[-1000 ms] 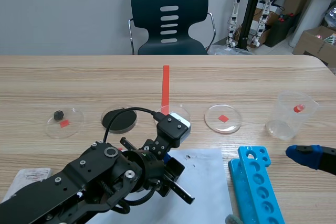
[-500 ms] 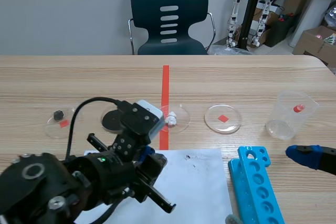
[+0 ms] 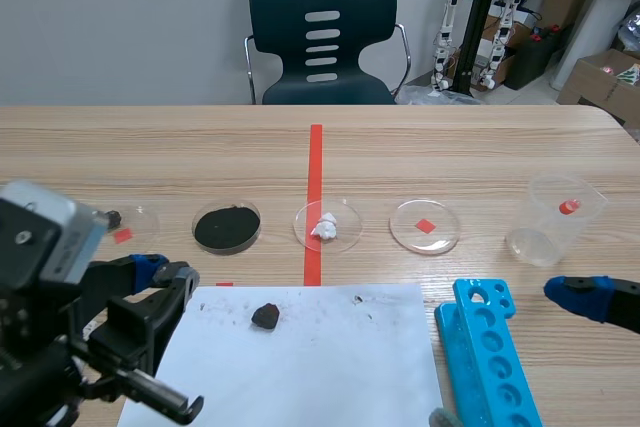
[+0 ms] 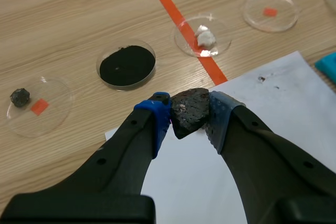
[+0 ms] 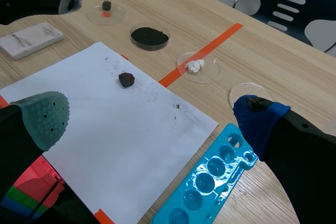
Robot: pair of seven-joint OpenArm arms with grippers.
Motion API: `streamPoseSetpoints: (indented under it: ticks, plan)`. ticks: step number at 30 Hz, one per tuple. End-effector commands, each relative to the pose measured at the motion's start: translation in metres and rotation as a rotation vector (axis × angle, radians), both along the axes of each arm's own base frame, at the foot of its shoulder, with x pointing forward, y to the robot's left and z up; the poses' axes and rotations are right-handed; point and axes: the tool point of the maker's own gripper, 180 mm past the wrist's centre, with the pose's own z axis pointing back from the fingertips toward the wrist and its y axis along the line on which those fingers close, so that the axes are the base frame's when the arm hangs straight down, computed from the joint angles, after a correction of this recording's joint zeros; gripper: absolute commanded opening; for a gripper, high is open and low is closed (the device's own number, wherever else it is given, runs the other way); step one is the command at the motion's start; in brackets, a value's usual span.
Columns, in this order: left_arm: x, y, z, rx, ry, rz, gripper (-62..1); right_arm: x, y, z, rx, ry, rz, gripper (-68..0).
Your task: Pick up the right mineral with the left hand
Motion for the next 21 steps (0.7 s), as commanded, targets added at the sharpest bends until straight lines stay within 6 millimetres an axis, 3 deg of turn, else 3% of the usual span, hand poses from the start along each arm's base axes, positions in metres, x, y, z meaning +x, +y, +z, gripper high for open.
streamPoseSetpoints:
  ticks: [1, 11, 21]
  plan:
    - [-0.008, -0.001, 0.008, -0.016, -0.026, -0.031, -56.8, 0.002, -0.001, 0.006, 0.013, -0.023, 0.003, 0.4]
    - [-0.057, 0.016, -0.006, 0.047, 0.046, -0.086, -56.8, 0.002, -0.001, 0.006, 0.013, -0.023, 0.003, 0.4]
    - [-0.058, 0.018, -0.011, 0.063, 0.072, -0.084, -56.8, 0.002, -0.001, 0.006, 0.013, -0.023, 0.003, 0.4]
